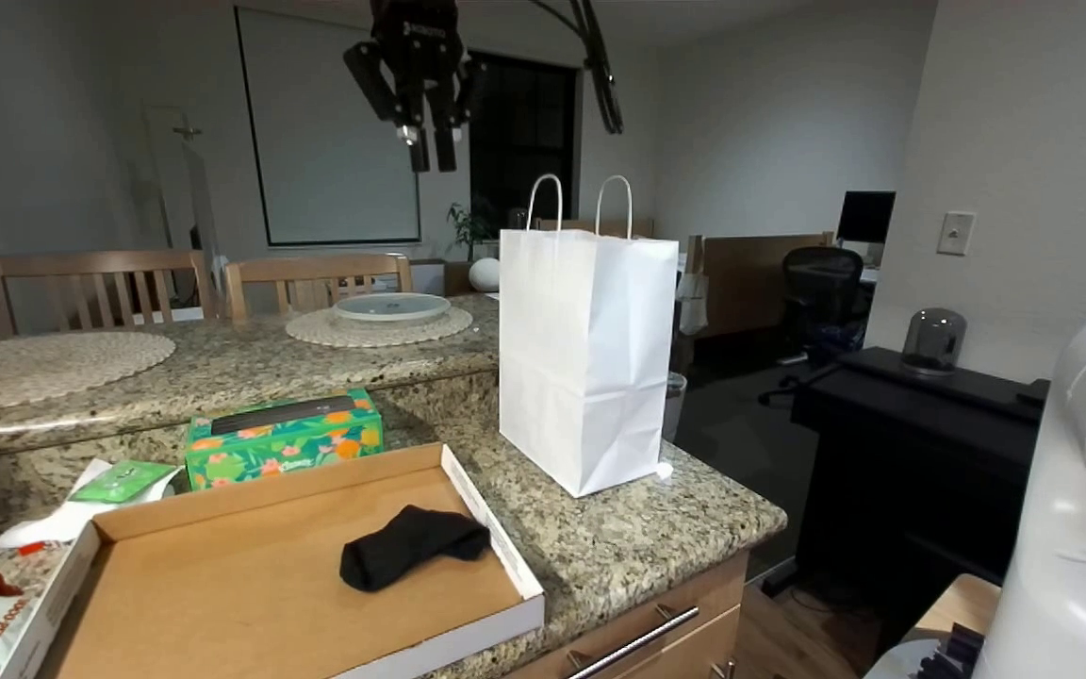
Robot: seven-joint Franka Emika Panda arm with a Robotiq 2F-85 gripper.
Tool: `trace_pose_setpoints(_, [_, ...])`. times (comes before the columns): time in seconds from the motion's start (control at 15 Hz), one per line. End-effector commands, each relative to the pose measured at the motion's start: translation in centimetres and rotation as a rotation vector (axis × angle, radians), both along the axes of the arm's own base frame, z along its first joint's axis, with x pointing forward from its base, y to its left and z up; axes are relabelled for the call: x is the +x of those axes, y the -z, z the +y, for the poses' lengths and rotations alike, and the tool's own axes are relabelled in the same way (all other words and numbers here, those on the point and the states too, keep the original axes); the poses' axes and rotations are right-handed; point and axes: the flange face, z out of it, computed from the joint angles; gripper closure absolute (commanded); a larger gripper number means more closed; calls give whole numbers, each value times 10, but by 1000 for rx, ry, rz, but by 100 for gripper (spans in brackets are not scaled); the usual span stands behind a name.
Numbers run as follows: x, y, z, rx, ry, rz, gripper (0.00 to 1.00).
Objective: Put the black socks in the white bag
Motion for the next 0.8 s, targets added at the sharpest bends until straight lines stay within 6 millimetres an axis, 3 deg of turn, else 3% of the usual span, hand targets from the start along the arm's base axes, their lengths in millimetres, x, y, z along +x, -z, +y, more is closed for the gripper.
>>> trace_pose_setpoints(0.0, [14, 55, 6, 46, -124, 82, 40])
trace_pose_setpoints(0.4, [27, 170, 51, 224, -30, -32, 3])
trace_pose_setpoints(0.73, [15, 284, 79, 227, 45, -18, 0])
